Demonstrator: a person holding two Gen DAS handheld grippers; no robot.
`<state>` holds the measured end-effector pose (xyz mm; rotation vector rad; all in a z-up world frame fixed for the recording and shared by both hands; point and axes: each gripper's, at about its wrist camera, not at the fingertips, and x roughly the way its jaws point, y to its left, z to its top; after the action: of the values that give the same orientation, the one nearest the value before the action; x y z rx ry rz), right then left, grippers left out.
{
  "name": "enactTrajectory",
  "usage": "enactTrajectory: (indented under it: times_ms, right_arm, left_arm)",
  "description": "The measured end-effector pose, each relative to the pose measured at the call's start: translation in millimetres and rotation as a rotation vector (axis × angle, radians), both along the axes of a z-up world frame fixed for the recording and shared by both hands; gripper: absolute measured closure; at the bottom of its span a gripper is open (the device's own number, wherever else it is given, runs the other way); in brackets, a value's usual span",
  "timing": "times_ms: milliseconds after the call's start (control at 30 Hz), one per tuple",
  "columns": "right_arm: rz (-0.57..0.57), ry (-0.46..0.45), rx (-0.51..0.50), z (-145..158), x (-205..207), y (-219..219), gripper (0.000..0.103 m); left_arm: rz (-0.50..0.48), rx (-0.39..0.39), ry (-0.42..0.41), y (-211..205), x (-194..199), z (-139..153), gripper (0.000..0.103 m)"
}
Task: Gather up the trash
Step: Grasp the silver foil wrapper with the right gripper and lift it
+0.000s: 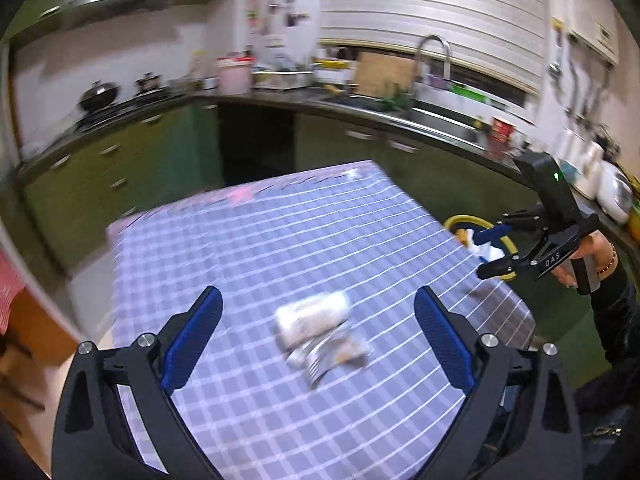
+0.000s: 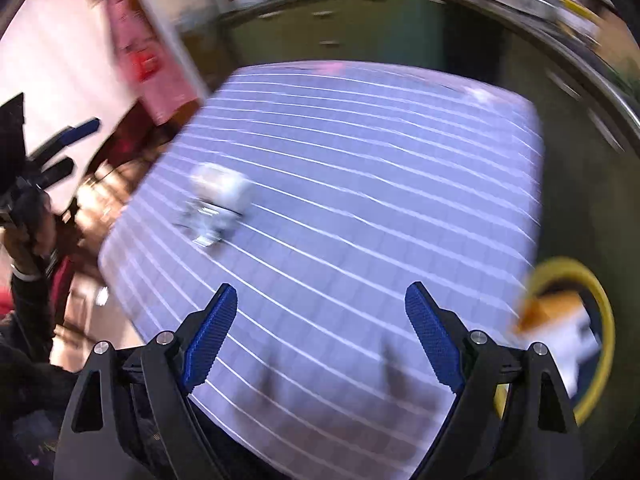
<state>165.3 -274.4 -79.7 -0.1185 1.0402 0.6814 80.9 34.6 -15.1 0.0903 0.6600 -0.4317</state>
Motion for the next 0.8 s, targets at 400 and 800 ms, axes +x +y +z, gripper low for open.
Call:
enactTrajectory:
  times_ms: [400, 800]
  right_arm:
    - [0.337, -0.019, -0.102, -40, 2, 157, 0.038]
    - [0.494, -0.042, -0.171, -57, 11, 194, 0.042]
  left_arm:
    - [0.068, -0.036, 0.036, 45, -29, -27, 0.011]
    - [0.053, -0.039, 0.057, 49, -29, -40, 0.011]
